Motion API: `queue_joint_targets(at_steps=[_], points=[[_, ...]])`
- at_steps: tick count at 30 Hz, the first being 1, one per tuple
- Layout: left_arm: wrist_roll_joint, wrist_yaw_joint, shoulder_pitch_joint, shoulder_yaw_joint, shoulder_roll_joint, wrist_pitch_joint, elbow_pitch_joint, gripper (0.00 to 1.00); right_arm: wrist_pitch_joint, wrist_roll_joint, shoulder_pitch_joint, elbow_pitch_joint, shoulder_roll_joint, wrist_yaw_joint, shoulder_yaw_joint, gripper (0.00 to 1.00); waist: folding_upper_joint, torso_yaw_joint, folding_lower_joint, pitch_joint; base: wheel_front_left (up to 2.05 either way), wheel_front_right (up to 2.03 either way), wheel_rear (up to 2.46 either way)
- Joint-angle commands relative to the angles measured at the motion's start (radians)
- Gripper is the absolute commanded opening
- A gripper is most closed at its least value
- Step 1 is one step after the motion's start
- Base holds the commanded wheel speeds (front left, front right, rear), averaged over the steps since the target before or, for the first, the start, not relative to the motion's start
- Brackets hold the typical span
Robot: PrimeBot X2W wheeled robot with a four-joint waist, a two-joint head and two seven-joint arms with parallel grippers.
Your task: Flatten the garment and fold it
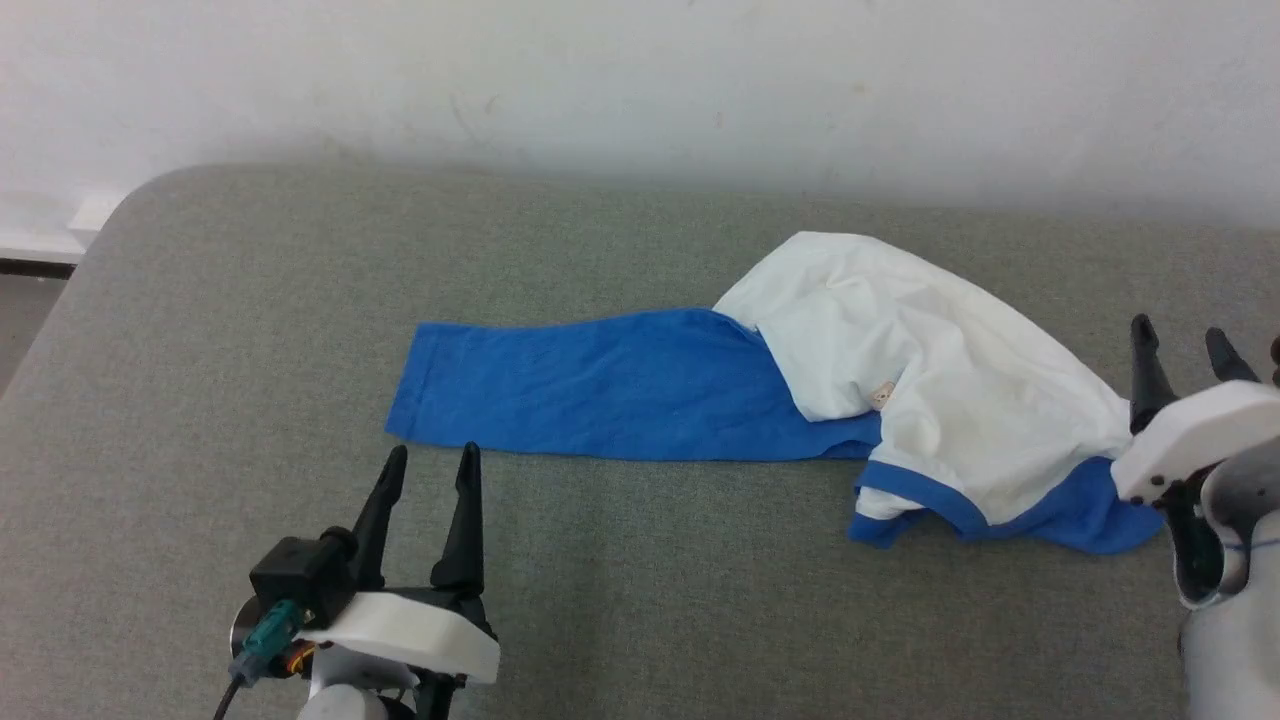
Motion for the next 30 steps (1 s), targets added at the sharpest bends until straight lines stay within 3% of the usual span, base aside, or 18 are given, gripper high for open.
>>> queue_joint_targets(at_steps=[1,4,9,15,19,26,30], points=[[0.003,-0.008,-0.002,0.0,0.0,-0.005,0.003,1.0,-0.031,0.025,0.049,-0.029,0.009,-0.002,0.015,1.0,0.0,-0.004,0.0,-0.014,0.0,0.0,0.0],[0.0,-0.012,0.001,-0.005,-0.002,-0.005,0.009,1.0,-0.101,0.096,0.157,-0.108,0.016,-0.002,0.046,1.0,0.0,-0.009,0.0,-0.027,0.0,0.0,0.0],[-0.004,-0.013,0.007,-0.01,-0.004,-0.005,0.018,1.0,-0.159,0.239,0.316,-0.131,0.017,-0.002,0.137,1.0,0.0,-0.03,0.0,-0.046,0.0,0.0,0.0],[-0.078,-0.002,-0.049,-0.025,-0.015,0.063,0.032,1.0,-0.222,0.298,0.371,-0.128,0.017,-0.002,0.179,1.0,0.0,-0.071,0.0,-0.052,0.0,0.0,0.0],[-0.095,-0.005,-0.199,-0.105,-0.019,0.21,0.066,1.0,-0.216,0.288,0.346,-0.158,0.017,-0.002,0.177,1.0,0.0,-0.108,0.0,-0.021,0.0,0.0,0.0],[-0.131,0.014,-0.484,-0.261,-0.022,0.619,0.26,1.0,-0.19,0.285,0.3,-0.208,0.017,-0.002,0.18,1.0,0.0,-0.19,0.0,0.066,0.0,0.0,0.0],[-0.1,0.022,-0.58,-0.366,-0.022,0.801,0.376,1.0,-0.192,0.303,0.292,-0.206,0.017,-0.002,0.186,1.0,0.0,-0.227,0.0,0.114,0.0,0.0,0.0]])
